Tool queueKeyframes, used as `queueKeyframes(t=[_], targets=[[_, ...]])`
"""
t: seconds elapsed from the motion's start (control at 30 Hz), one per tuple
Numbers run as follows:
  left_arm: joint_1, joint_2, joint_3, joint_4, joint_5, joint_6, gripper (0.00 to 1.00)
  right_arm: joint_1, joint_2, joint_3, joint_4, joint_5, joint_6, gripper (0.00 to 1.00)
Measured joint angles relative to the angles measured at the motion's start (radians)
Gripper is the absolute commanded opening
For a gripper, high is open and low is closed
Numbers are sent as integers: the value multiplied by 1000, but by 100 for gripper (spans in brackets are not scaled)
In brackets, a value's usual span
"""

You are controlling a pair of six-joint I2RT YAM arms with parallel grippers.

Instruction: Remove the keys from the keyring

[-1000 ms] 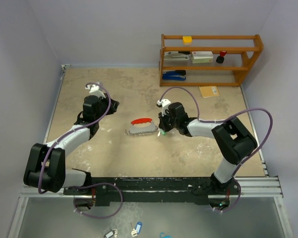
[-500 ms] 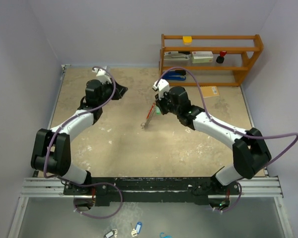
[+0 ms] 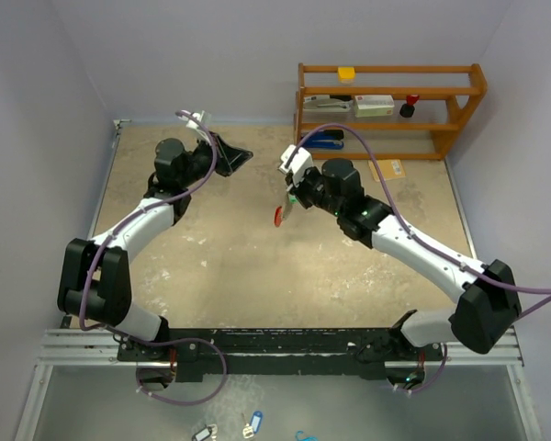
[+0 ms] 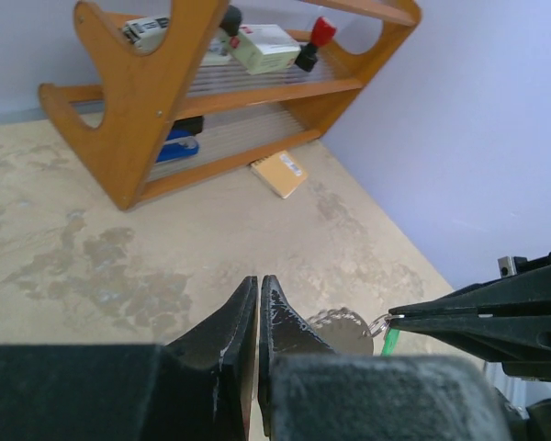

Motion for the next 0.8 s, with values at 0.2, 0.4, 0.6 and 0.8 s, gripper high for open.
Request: queueKeyframes(t=[0.2,0.4,0.6,0.8], targets=[[-6,-1,-15,119,63,-81,0,0,-50,59,-46,-115,-64,0],[-10,-3,-23,231,125,-159,0,0,-80,132,-105,-278,-130,0],[-27,-40,-78,330,191,-209,3,1,-65,164,-152,-330,-169,0],[-103,-155,-121,275,233,-93,4,1,-56,164,-163,-323,-180,0]])
